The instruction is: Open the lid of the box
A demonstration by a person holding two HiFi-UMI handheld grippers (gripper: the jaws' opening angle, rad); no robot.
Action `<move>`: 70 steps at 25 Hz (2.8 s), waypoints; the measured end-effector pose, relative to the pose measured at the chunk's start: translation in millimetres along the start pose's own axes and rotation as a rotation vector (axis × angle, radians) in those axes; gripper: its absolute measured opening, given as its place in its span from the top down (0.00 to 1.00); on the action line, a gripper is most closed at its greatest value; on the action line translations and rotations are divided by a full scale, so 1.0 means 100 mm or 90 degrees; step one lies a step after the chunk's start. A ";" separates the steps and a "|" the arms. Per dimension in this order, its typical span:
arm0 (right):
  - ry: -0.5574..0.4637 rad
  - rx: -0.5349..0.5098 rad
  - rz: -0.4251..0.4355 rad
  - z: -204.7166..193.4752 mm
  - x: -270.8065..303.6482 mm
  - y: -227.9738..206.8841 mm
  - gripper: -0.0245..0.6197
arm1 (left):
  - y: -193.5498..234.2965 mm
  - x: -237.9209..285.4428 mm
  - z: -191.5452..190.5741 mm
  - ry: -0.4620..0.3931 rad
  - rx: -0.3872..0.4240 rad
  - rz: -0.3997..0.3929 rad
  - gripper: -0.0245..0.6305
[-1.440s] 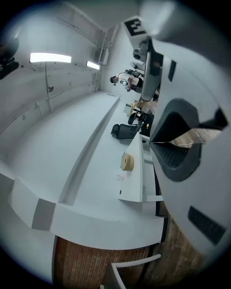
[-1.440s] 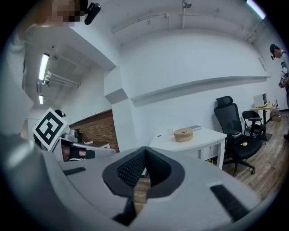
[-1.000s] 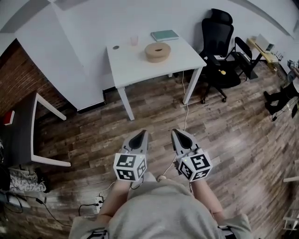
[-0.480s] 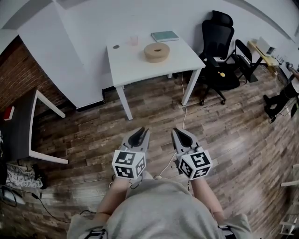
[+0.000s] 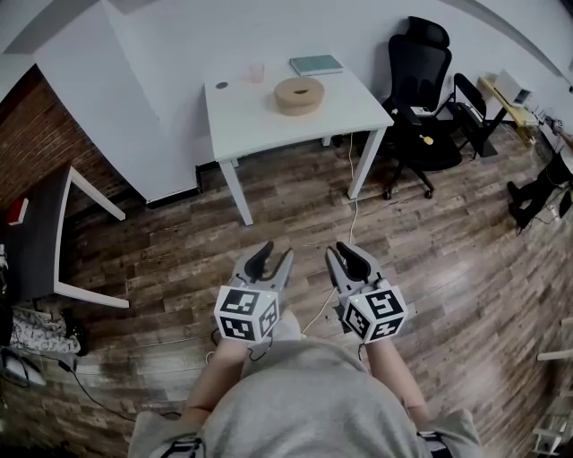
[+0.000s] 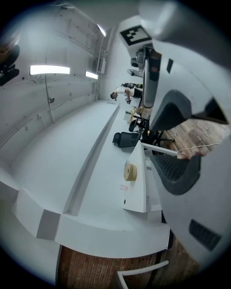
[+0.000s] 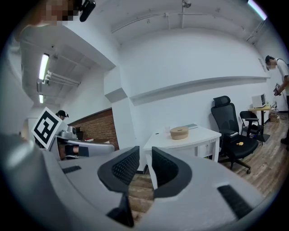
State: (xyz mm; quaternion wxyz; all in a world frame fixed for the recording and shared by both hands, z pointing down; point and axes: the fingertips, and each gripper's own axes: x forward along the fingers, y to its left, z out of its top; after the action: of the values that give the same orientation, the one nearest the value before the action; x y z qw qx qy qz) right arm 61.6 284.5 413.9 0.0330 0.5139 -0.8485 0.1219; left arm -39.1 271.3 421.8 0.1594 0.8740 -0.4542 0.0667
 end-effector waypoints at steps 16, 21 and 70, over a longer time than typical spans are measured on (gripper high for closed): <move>0.013 0.015 -0.017 0.03 0.42 -0.48 0.66 | 0.31 0.56 0.12 0.000 0.001 0.012 0.60; 0.016 0.017 -0.026 0.10 0.78 -0.71 0.61 | 0.55 0.91 0.22 0.003 -0.002 0.006 0.57; 0.067 -0.009 -0.038 0.80 4.14 -2.12 0.55 | 2.74 3.70 0.98 0.080 -0.026 -0.016 0.56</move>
State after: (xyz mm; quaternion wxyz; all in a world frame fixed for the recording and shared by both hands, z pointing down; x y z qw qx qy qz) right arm 59.6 -186.4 448.1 0.0848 0.5316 -0.8308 0.1416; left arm -50.8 -194.7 485.6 0.2066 0.8702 -0.4336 0.1101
